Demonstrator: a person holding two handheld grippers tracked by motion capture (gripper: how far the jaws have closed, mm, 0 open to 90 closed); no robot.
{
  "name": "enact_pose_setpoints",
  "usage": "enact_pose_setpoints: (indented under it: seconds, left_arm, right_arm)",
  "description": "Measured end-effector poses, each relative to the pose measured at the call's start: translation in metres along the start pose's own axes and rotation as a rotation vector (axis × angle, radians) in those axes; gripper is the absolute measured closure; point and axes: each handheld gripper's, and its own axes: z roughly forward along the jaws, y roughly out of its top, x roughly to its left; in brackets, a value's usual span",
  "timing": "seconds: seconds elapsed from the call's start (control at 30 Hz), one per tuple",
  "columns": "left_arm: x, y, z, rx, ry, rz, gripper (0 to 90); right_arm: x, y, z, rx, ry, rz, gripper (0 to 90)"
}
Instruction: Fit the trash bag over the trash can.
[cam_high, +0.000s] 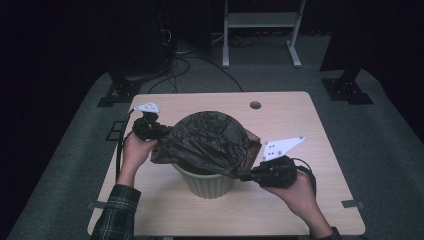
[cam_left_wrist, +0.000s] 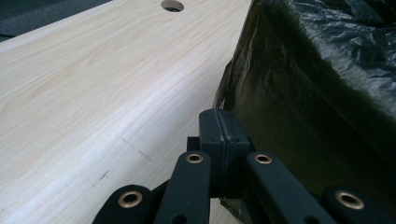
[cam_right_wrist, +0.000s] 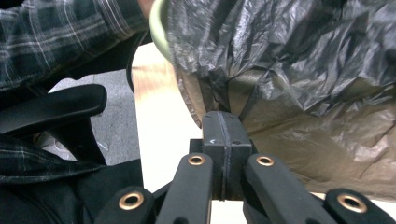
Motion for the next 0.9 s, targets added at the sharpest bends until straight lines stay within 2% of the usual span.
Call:
enact_pose_setpoints:
  seconds: [0.37, 0.6, 0.9]
  left_arm:
    - [0.001, 0.000, 0.000, 0.002, -0.002, -0.003, 89.8]
    - [0.001, 0.000, 0.001, 0.002, -0.004, -0.005, 89.8]
    - [0.001, -0.001, 0.002, 0.007, -0.003, -0.007, 89.8]
  right_arm:
    - [-0.008, -0.020, 0.024, 0.058, 0.024, 0.022, 89.8]
    - [-0.006, -0.030, 0.042, 0.105, 0.049, 0.026, 89.8]
    - [-0.009, -0.046, 0.058, 0.138, 0.057, 0.051, 89.8]
